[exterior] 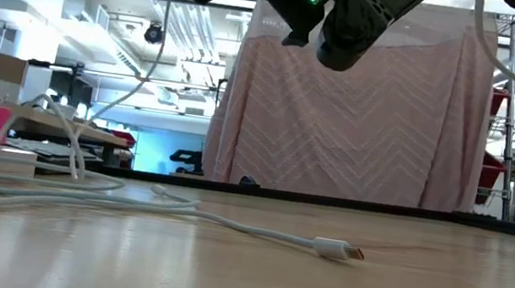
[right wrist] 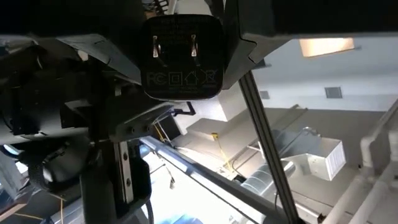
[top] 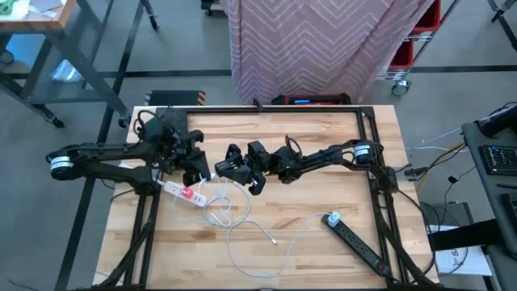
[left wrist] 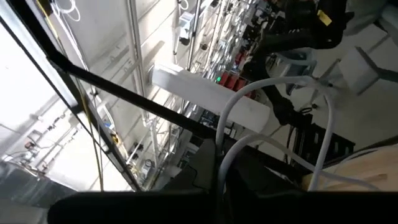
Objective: Insert USB
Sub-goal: Insert the white USB cable into the black charger adapter
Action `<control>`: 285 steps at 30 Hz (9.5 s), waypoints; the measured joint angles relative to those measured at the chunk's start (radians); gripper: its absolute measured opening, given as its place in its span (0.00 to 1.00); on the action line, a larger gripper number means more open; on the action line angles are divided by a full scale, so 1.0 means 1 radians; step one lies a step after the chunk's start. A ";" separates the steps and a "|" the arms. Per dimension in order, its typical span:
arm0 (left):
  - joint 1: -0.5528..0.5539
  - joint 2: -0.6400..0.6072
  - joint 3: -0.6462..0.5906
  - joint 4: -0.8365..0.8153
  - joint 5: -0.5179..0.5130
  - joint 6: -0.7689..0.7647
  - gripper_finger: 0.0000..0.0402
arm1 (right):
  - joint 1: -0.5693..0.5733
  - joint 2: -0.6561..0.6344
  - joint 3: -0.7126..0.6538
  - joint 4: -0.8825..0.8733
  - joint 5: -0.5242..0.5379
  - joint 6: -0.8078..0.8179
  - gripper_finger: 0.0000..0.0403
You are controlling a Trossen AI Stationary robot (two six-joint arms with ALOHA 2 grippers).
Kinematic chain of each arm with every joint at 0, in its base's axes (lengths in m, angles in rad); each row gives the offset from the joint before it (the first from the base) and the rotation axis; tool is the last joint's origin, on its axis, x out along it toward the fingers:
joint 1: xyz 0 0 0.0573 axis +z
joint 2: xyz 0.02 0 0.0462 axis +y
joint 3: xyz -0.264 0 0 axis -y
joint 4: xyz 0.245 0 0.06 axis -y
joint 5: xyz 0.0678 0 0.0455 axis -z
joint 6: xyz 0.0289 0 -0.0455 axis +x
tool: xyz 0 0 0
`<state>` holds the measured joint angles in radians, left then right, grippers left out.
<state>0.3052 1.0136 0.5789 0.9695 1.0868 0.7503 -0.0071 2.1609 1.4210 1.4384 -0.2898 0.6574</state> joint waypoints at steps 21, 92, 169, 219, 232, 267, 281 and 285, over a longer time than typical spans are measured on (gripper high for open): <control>0.017 -0.009 0.016 -0.036 -0.004 0.021 0.00 | 0.000 0.000 0.018 0.035 0.022 0.042 0.33; 0.031 0.071 0.079 -0.096 0.017 0.086 0.00 | -0.007 0.001 0.028 0.071 -0.065 0.009 0.33; 0.060 0.027 0.088 -0.189 0.107 -0.053 0.30 | -0.007 0.000 0.078 -0.071 -0.069 -0.079 0.33; 0.038 -0.033 0.064 -0.184 0.134 0.049 0.01 | -0.006 0.000 0.075 -0.097 -0.062 -0.109 0.32; 0.049 -0.002 0.075 -0.185 0.137 0.022 0.00 | -0.005 0.000 0.075 -0.122 -0.022 -0.133 0.32; 0.103 0.126 0.149 -0.168 0.296 -0.002 0.00 | 0.007 0.000 0.112 -0.156 0.007 -0.220 0.32; 0.108 0.082 0.155 -0.154 0.188 -0.133 0.11 | 0.005 -0.002 0.115 -0.152 -0.002 -0.186 0.32; 0.120 0.024 0.133 -0.150 0.180 -0.168 0.19 | 0.004 -0.002 0.114 -0.158 -0.006 -0.190 0.32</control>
<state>0.4248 1.0376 0.7124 0.8192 1.2671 0.5826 -0.0032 2.1590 1.5349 1.2808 -0.2960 0.4672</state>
